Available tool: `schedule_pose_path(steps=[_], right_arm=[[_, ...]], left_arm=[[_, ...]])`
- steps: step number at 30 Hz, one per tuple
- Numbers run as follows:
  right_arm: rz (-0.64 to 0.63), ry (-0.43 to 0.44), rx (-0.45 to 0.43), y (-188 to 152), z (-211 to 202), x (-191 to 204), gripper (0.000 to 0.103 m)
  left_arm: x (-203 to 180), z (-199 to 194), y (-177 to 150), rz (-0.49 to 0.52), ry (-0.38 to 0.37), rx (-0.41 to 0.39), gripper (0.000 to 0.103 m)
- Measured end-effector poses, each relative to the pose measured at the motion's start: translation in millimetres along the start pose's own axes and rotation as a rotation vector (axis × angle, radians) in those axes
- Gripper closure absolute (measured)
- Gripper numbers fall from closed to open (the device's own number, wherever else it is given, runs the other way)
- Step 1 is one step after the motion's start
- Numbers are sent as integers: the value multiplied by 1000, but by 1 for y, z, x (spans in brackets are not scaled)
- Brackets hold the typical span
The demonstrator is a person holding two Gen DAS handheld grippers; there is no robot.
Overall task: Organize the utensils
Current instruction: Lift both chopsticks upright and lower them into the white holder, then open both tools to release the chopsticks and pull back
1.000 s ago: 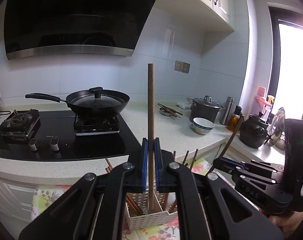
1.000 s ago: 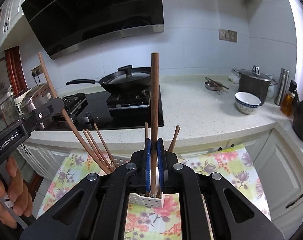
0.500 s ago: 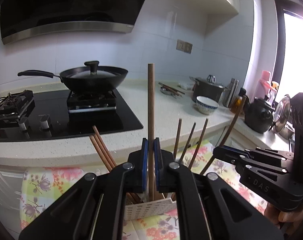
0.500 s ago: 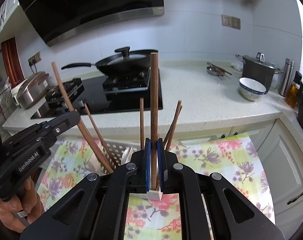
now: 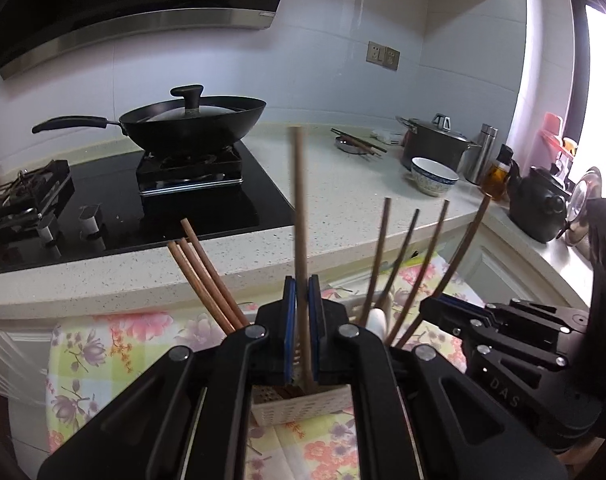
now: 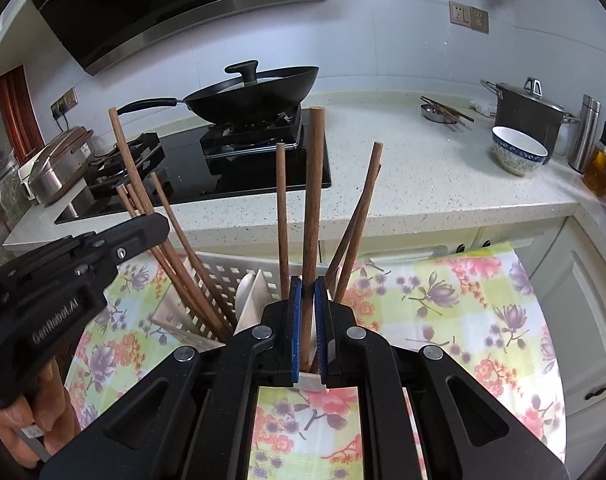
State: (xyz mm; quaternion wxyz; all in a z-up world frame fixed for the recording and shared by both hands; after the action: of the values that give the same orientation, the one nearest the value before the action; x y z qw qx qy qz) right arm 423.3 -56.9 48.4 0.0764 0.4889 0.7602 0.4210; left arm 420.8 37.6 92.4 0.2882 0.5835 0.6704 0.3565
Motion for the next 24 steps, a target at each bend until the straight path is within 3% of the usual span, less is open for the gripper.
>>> schedule_pose_path(steps=[3,12,17,21,23,24], right_arm=[[1,-6,15,-2,7,-3,94],[-45,-45,-29,11,10,-2,93],[-60,-60,-145,38,-27,2,93],[-34,-66,-251,51,-73,-2,91],[-31,-77,-286,47,-93,-4,90],[-32,-82,-297,44,-98,-4,84]], left_arm=[[-4,13,-9,14,-11,56,97],[3,30,3,24,44,86,94],[17,0,35,-4,56,-15,91],[33,-45,57,-49,49,-132,75],[39,-65,58,-68,40,-167,74],[43,-76,54,-79,36,-186,72]])
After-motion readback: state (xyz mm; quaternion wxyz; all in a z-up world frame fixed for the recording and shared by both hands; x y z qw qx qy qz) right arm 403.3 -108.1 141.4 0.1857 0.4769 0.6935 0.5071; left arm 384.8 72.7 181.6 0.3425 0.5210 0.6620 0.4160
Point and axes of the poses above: each gripper's, at about its wrist camera, not at the fingertips, and z roughly the way its jaws point, x to its left, y to its top, the point moved 10 cm from there along z, roughly the way its jaws point, and after that the axes turned 13 degrees about y, right-handed, at the moved point
